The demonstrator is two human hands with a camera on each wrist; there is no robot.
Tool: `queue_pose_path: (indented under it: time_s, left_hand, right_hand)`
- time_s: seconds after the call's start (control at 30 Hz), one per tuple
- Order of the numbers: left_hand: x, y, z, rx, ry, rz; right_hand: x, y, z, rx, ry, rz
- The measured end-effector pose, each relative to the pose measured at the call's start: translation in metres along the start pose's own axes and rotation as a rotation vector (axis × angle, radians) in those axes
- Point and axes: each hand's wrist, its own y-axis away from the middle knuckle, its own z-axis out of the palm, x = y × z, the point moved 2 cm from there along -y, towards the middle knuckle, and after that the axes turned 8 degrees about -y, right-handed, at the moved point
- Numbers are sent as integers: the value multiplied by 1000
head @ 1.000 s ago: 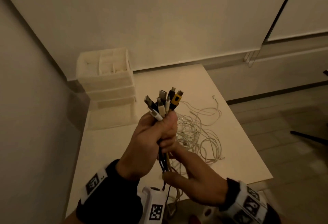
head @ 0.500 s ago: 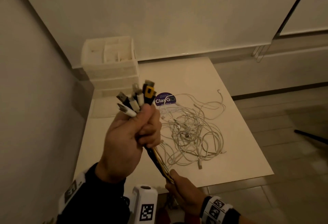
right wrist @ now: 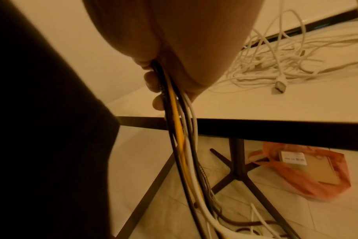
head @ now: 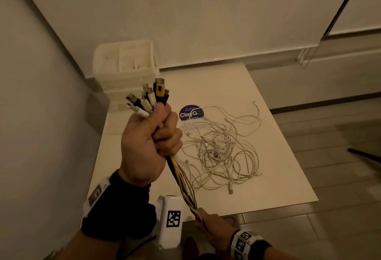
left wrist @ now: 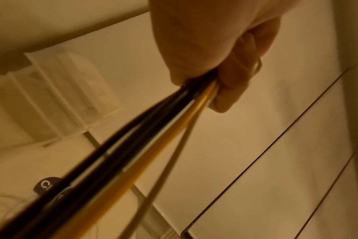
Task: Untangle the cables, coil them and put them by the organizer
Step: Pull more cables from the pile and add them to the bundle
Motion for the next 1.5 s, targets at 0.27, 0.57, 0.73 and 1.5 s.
queue_pose_path:
  time_s: [0.27, 0.57, 0.73, 1.5]
  left_hand:
    - [4, -4, 8, 10, -57, 13]
    - [-5, -18, 18, 121, -169, 1]
    - [-6, -29, 16, 172, -258, 53]
    - [-22, -49, 21, 333, -568, 203]
  right_hand:
    - [20, 20, -83, 72, 165, -12]
    - [48, -4, -116, 153, 974, -55]
    - [57, -10, -111, 216, 889, -177]
    - [-223, 64, -208, 493, -1026, -661]
